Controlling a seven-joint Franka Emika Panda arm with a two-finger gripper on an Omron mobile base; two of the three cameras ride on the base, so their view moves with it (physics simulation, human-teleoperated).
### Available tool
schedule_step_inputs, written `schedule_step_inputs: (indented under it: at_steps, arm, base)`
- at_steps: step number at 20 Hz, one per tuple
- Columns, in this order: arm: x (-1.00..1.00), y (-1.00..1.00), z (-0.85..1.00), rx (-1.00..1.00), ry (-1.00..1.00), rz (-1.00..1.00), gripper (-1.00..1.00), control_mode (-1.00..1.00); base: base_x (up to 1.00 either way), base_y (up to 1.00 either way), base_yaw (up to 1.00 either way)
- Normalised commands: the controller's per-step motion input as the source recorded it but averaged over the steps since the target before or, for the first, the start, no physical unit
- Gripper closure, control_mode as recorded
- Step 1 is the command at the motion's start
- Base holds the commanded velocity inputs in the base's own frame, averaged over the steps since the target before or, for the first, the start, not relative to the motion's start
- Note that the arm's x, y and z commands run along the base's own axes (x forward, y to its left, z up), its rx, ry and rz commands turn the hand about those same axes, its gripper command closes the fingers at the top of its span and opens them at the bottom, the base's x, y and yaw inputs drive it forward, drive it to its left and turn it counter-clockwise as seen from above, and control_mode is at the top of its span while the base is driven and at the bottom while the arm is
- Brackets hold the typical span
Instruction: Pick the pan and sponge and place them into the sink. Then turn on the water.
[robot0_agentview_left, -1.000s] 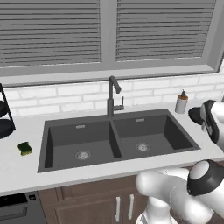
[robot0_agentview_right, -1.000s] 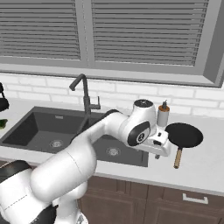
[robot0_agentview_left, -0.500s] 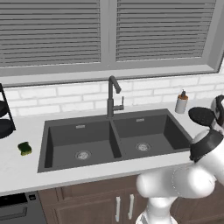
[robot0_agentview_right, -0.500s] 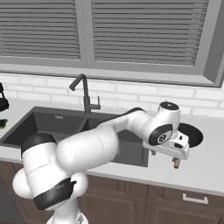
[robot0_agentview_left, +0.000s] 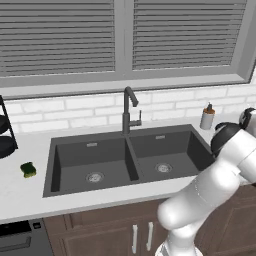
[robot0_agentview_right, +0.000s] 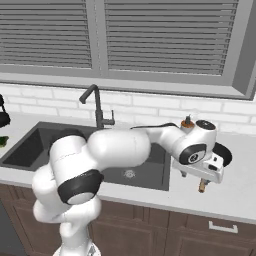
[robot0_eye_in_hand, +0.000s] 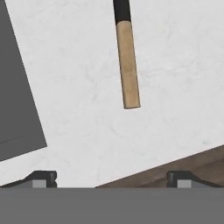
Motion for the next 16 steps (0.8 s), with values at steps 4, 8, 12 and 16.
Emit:
schedule_step_inputs:
  at_steps: [4,8,12,16]
  arm:
    - [0.37,-0.16,-0.36,0.01,0.02,0.00,-1.00,-1.00]
    - [0.10,-0.17,-0.40,0.01,0.00,0.00,-1.00,-1.00]
    - [0.13,-0.05,-0.32,0.00,0.01,0.00,-1.00,-1.00]
    - [0.14,-0.07,-0.17,0.00,0.00,0.00,-1.00,-1.00]
  base:
    - [0.00,0.00,0.00]
    - [0.00,0.00,0.00]
    - [0.00,0.00,0.00]
    - [0.00,0.00,0.00]
